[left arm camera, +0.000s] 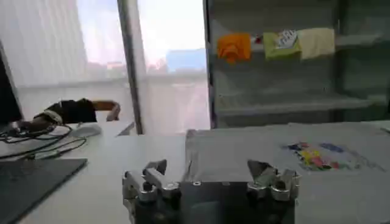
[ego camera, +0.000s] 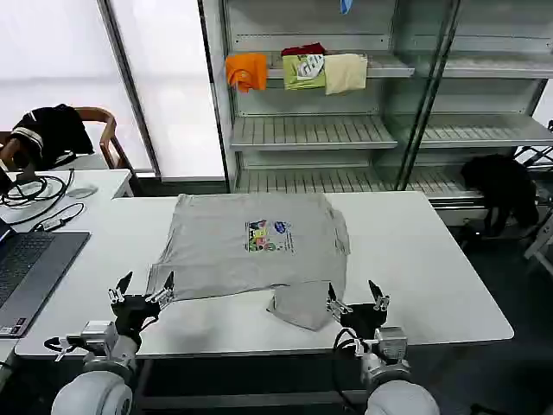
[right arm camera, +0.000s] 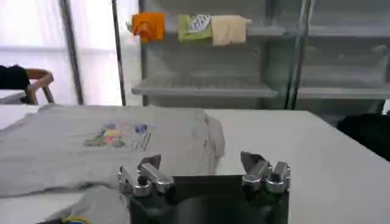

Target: Fold and organize the clothes.

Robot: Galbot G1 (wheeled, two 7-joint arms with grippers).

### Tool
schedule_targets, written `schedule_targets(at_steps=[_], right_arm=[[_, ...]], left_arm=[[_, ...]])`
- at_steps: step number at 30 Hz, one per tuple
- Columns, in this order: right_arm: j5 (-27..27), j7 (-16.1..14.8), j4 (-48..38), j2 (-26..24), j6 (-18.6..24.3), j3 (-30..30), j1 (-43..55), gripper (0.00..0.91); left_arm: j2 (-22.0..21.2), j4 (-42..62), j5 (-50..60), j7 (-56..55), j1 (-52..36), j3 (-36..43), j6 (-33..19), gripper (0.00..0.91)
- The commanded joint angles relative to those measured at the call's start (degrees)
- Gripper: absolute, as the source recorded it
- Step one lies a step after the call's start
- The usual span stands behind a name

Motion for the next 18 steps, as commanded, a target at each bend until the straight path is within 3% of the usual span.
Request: schedule_targets(at_steps=[1, 7, 18], right_arm=[[-0.6, 2.3, -0.9, 0.6, -0.3, -2.6, -0.2, 0.907], [-1.3, 6.1, -3.3, 2.0, -0.2, -5.2, 0.2, 0.907], [-2.5, 5.9, -6.0, 2.2, -0.3, -7.3, 0.4, 0.907]], left_arm=[[3.7, 5.0, -4.1, 0.8, -1.0, -1.1, 2.3, 0.907], [5.1, 8.4, -4.2, 1.5, -1.6, -0.6, 2.3, 0.907], [6.1, 12.4, -4.9, 2.1, -2.7, -0.2, 2.0, 0.907]])
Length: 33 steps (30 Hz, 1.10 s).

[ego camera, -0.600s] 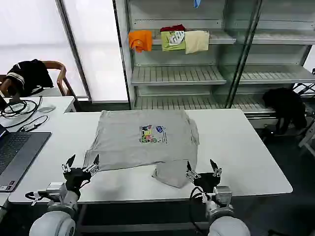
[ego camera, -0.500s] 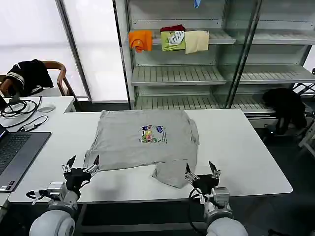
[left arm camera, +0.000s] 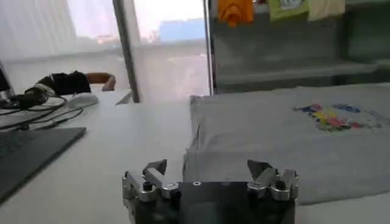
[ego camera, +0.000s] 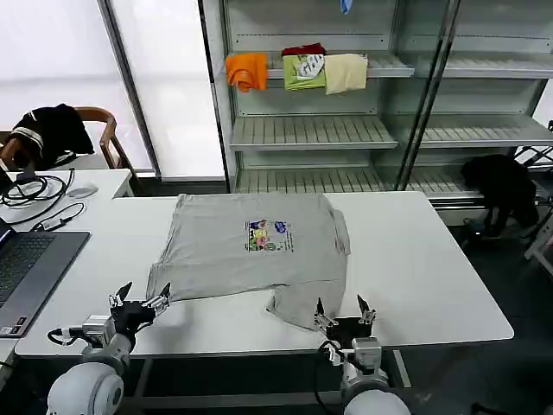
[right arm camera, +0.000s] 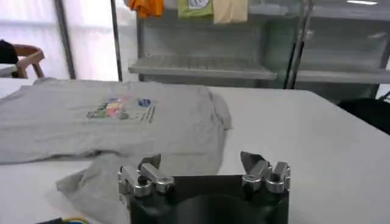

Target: Fold and organize the clothes.

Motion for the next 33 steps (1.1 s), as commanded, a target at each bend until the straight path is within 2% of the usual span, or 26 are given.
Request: schedule_targets(at_steps=[1, 6, 20, 23, 24, 25, 26, 27, 28, 30, 32, 33], right_arm=[[-0.2, 1.3, -1.8, 0.2, -0.1, -1.8, 0.0, 0.907], [1.8, 1.7, -2.3, -0.6, -0.1, -1.5, 0.1, 0.907], [2.7, 0.0, -3.8, 0.3, 0.0, -1.1, 0.4, 0.907], [3.1, -0.2, -4.3, 0.6, 0.0, -1.2, 0.4, 0.776], [3.1, -0.4, -4.5, 0.7, 0.1, -1.3, 0.4, 0.695], [3.1, -0.4, -4.6, 0.8, 0.1, -1.3, 0.4, 0.514], [3.1, -0.5, -4.6, 0.8, 0.1, -1.3, 0.4, 0.272], [3.2, -0.6, -4.7, 0.9, 0.1, -1.3, 0.4, 0.171], [3.2, -0.6, -4.8, 1.0, 0.1, -1.3, 0.5, 0.010], [3.2, -0.6, -4.9, 0.9, 0.1, -1.2, 0.6, 0.000], [3.1, -0.6, -4.9, 0.9, 0.1, -1.1, 0.6, 0.000], [3.1, -0.5, -4.9, 0.9, 0.1, -1.1, 0.6, 0.000]], left_arm=[[1.6, 4.8, -1.1, 0.3, -0.8, -0.1, 0.3, 0.907], [1.6, 5.7, -1.1, 0.3, -1.6, 0.3, 0.2, 0.907], [1.5, 7.0, -1.1, 0.4, -2.0, 0.7, -0.5, 0.907], [1.5, 7.0, -1.0, 0.5, -1.9, 0.8, -0.6, 0.907], [1.6, 7.0, -1.0, 0.5, -1.8, 0.9, -0.6, 0.907], [1.6, 7.0, -1.0, 0.6, -1.8, 1.0, -0.6, 0.907], [1.6, 7.0, -1.0, 0.6, -1.8, 1.0, -0.6, 0.907], [1.6, 6.9, -1.0, 0.7, -1.8, 1.0, -0.6, 0.846], [1.5, 6.8, -0.9, 0.8, -1.7, 1.2, -0.6, 0.746], [1.4, 6.4, -0.8, 0.8, -1.1, 1.6, -0.7, 0.212], [1.4, 5.4, -0.9, 0.9, -0.4, 2.1, -0.7, 0.040], [1.3, 4.5, -0.9, 1.1, 0.4, 2.5, -0.8, 0.020]])
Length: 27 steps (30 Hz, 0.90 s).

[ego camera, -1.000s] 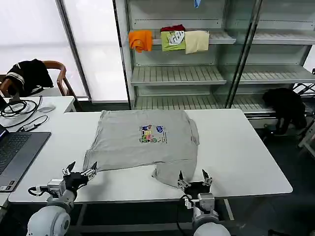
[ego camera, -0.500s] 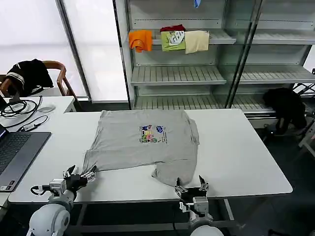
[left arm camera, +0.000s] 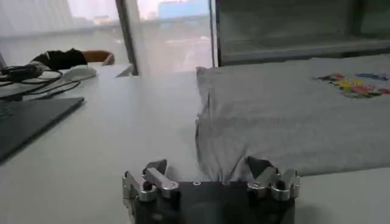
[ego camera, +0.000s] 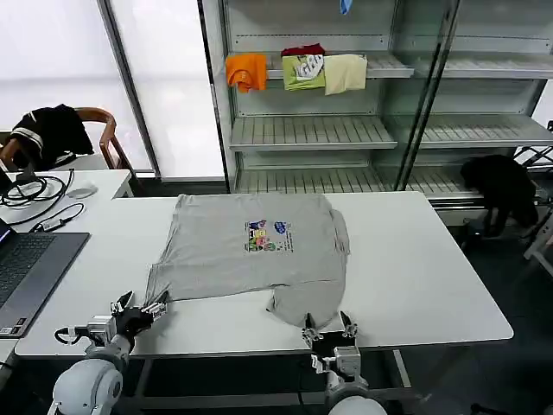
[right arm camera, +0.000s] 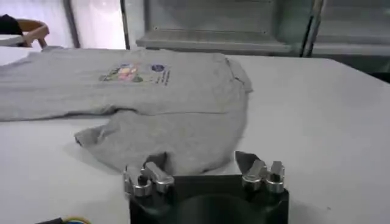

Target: Fold and organize the clothes.

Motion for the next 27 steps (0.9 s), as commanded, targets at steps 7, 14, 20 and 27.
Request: schedule_targets(at_steps=[7, 14, 20, 27], right_arm=[[0.4, -0.2, -0.4, 0.4, -0.2, 0.2, -0.3, 0.000], [0.4, -0.6, -0.7, 0.6, 0.1, 0.8, -0.3, 0.000], [-0.2, -2.0, 0.4, 0.4, 1.6, 1.4, -0.7, 0.000], [-2.1, -4.8, 4.1, 0.2, 4.7, 4.2, -0.6, 0.000]], left_arm=[[-0.8, -3.1, 0.2, 0.1, 1.0, 2.3, 0.0, 0.020], [-1.1, -1.8, 0.2, 0.0, 0.6, 2.3, -0.5, 0.010], [-2.0, -4.2, -0.2, -0.4, 1.9, 1.3, -1.9, 0.010], [-3.2, -10.0, -1.3, -0.6, 3.0, 0.8, -1.9, 0.010]])
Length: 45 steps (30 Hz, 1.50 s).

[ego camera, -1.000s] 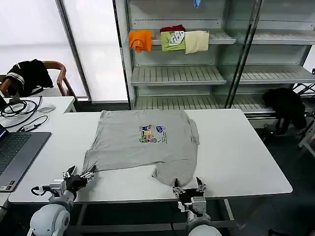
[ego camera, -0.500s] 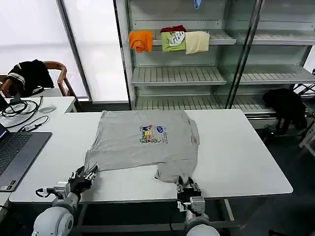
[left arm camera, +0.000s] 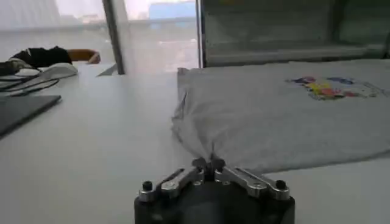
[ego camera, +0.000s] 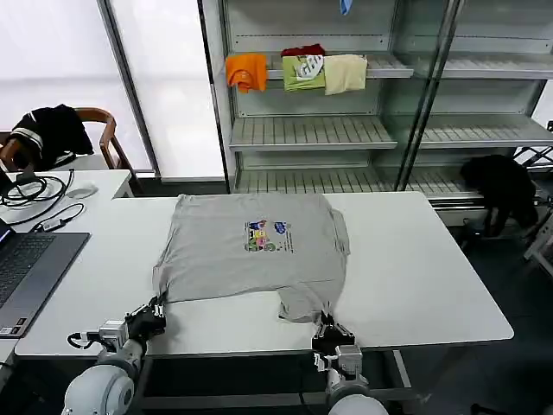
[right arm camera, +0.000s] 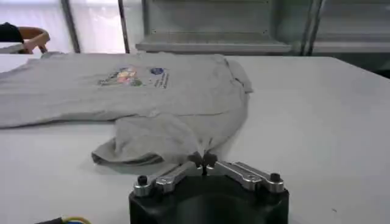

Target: Fold and organize the clothes.

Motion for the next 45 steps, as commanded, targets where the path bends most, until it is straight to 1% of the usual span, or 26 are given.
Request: schedule_targets(at_steps=[1, 2, 6, 13, 18, 25, 32, 39, 45], right_arm=[[-1.5, -2.4, 3.2, -0.1, 3.0, 2.4, 0.4, 0.000], [-1.4, -3.1, 3.6, 0.0, 3.9, 3.0, 0.9, 0.000], [-1.4, -5.7, 3.5, 0.0, 5.9, 6.0, 3.1, 0.000], [-1.6, -7.7, 2.4, 0.9, 6.5, 8.4, 6.6, 0.000], [-3.7, -11.2, -0.1, 1.5, 8.5, 9.0, 9.5, 0.000], [-4.2, -12.0, -5.1, 3.5, 8.6, 8.9, 15.3, 0.000], [-4.3, -12.9, -13.0, 6.0, 8.5, 8.0, 23.1, 0.000], [-4.0, -13.5, -19.7, 7.4, 8.4, 7.8, 28.9, 0.000], [-3.5, -14.8, -26.3, 8.6, 8.7, 8.3, 33.1, 0.000]], left_arm=[[-0.9, -6.7, -0.8, -0.2, 0.8, -0.5, -0.7, 0.010], [-1.0, -6.9, -0.9, -0.2, 0.6, -0.6, -0.7, 0.020], [-1.1, -7.5, -2.0, -0.5, -0.4, -1.2, -1.2, 0.010], [-1.4, -6.2, -2.1, -0.7, -2.9, -1.0, -2.1, 0.010], [-1.5, -2.8, -2.2, -1.4, -6.9, -0.3, -3.1, 0.010], [-1.4, 1.7, -2.7, -2.0, -12.7, 0.7, -3.2, 0.010], [-1.5, 7.6, -2.6, -2.9, -19.1, 2.8, -3.4, 0.010], [-1.9, 14.6, -2.1, -3.2, -23.7, 4.4, -3.8, 0.010], [-2.1, 19.8, -2.3, -3.5, -26.3, 5.0, -3.9, 0.010]])
